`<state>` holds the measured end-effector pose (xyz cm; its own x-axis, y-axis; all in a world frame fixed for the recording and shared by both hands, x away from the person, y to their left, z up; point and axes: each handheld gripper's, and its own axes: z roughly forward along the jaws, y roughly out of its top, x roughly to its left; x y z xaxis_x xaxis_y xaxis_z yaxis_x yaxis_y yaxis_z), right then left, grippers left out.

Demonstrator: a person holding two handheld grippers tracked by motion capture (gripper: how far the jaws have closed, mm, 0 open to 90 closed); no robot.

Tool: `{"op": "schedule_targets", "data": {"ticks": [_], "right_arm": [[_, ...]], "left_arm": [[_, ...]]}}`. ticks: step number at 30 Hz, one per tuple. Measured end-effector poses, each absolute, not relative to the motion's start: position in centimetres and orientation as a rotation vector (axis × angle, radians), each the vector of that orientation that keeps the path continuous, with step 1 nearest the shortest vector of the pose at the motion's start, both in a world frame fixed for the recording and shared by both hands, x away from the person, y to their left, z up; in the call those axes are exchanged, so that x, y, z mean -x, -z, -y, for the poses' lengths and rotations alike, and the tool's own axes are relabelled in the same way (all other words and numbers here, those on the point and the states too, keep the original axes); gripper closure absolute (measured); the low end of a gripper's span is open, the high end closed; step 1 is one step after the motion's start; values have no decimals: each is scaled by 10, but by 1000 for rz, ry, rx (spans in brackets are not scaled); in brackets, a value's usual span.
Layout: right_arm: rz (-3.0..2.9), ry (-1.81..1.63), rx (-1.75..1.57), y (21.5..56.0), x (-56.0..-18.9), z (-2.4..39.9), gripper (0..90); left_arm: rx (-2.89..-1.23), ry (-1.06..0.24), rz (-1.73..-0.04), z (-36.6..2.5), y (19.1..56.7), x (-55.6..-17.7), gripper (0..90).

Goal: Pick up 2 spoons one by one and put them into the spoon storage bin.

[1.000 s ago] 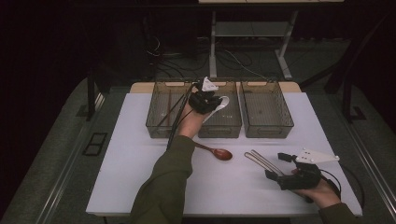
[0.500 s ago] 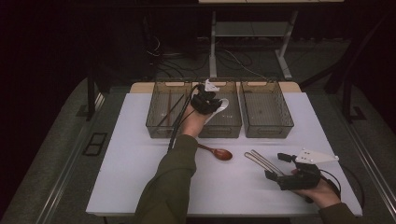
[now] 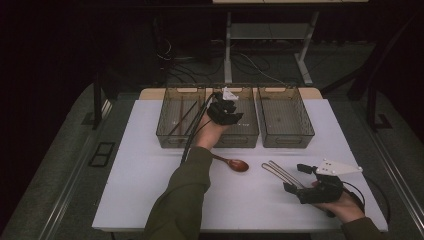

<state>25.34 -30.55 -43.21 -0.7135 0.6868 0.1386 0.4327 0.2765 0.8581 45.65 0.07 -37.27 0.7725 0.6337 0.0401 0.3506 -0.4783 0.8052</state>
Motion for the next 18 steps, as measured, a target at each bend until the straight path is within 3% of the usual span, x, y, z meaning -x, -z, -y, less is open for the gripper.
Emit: {"op": "schedule_targets", "data": {"ticks": [7, 18], "right_arm": [[-2290, -1408, -1033, 432, -254, 305, 118], [-2285, -1410, -1043, 432, -253, 306, 118]], "left_arm": [[-2120, -365, -687, -10, 363, -434, 533], [-2158, -291, -558, -30, 367, -383, 857]]}}
